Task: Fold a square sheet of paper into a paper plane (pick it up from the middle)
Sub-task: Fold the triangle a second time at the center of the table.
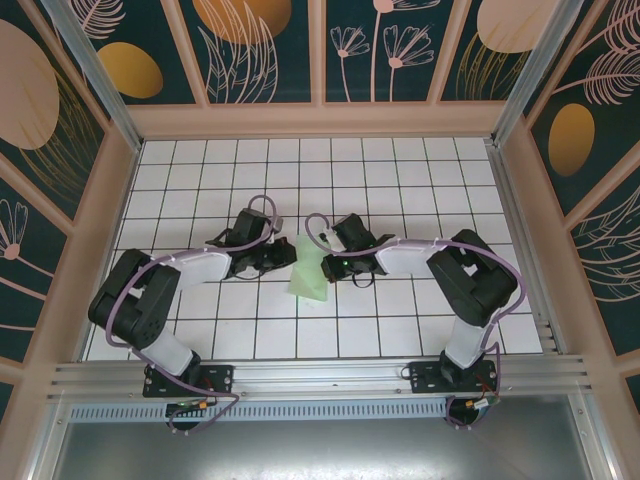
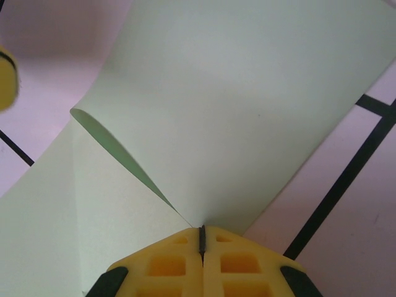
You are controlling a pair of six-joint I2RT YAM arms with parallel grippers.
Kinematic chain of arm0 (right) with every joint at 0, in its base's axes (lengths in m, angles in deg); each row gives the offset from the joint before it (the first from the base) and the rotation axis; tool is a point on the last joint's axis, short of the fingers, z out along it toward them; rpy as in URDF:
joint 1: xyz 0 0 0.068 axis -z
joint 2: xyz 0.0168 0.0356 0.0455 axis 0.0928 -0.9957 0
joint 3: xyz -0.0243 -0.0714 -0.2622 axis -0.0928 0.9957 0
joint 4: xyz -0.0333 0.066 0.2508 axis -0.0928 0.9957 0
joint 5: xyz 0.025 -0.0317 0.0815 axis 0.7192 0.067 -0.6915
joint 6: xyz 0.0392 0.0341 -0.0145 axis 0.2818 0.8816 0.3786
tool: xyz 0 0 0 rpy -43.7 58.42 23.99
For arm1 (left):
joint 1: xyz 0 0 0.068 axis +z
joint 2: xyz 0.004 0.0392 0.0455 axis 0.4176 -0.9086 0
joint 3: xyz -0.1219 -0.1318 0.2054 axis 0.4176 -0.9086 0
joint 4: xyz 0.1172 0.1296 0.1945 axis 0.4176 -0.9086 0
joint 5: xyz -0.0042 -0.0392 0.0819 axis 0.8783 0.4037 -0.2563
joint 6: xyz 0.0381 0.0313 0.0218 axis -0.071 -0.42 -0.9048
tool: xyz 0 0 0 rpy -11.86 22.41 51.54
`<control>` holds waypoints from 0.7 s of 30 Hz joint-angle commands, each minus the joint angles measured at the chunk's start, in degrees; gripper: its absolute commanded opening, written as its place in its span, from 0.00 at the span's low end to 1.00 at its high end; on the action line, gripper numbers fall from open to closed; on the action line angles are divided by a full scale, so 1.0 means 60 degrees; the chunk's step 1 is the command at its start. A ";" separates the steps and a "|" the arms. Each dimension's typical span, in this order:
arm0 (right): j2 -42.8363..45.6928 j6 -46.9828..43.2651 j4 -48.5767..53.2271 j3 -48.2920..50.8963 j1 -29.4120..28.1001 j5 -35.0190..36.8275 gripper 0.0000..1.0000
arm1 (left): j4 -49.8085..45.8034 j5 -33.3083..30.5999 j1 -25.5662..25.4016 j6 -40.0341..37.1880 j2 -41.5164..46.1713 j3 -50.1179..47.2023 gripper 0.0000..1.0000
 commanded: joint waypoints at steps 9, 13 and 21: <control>-0.0615 -0.0492 0.0929 0.0055 0.0357 0.0908 0.00 | 0.0242 -0.0345 -0.0580 0.0154 -0.1282 0.0461 0.03; -0.0633 -0.0435 0.0915 0.0075 0.0371 0.0884 0.00 | 0.0210 -0.0409 -0.0616 0.0127 -0.1487 0.0478 0.02; -0.0086 0.0055 0.1105 -0.0249 0.0458 0.0596 0.00 | -0.0190 -0.1088 -0.0616 -0.0089 -0.1530 -0.0078 0.00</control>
